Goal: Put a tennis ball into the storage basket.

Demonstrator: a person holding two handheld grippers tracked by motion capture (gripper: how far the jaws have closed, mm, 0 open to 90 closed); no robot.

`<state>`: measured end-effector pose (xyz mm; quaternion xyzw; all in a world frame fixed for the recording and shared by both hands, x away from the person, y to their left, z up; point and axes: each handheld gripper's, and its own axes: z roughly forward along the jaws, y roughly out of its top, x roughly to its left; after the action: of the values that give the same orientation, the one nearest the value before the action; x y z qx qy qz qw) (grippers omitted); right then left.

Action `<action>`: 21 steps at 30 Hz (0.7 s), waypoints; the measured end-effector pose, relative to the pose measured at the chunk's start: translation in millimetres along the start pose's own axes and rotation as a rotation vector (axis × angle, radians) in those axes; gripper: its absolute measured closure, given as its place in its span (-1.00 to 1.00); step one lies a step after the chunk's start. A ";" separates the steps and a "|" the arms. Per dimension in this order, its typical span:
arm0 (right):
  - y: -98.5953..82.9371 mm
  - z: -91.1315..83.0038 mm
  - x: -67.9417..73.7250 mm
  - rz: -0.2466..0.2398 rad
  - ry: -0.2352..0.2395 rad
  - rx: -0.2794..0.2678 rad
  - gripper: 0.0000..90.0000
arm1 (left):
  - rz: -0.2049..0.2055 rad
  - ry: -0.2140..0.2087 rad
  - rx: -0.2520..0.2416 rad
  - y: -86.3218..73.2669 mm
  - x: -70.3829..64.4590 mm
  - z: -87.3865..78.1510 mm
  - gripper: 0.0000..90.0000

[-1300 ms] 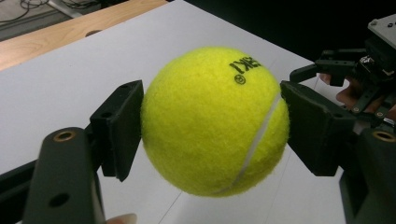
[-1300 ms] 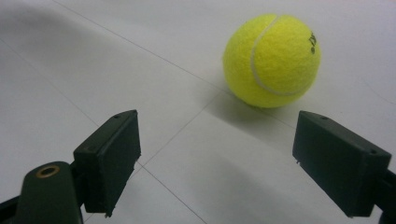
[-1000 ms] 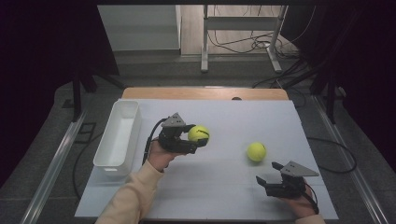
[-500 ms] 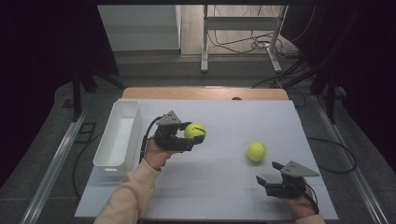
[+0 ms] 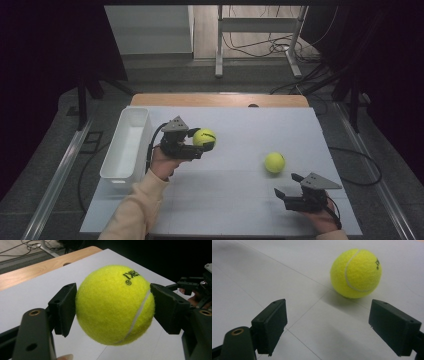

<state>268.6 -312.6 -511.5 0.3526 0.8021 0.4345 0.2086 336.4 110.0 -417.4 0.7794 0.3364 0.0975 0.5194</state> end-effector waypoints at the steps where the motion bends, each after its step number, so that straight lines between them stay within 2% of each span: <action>1: 0.0 0.0 0.0 0.000 0.000 0.001 -0.64 | 0.000 0.003 -0.001 0.0 0.8 -0.7 -0.42; 21: -0.1 -0.4 -0.2 0.001 -0.002 -0.001 -0.64 | -0.028 0.045 -0.027 -0.5 14.5 -14.6 -0.42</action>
<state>268.5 -313.0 -511.3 0.3535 0.8015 0.4346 0.2093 339.8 130.0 -414.3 0.7653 0.3573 0.1121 0.5236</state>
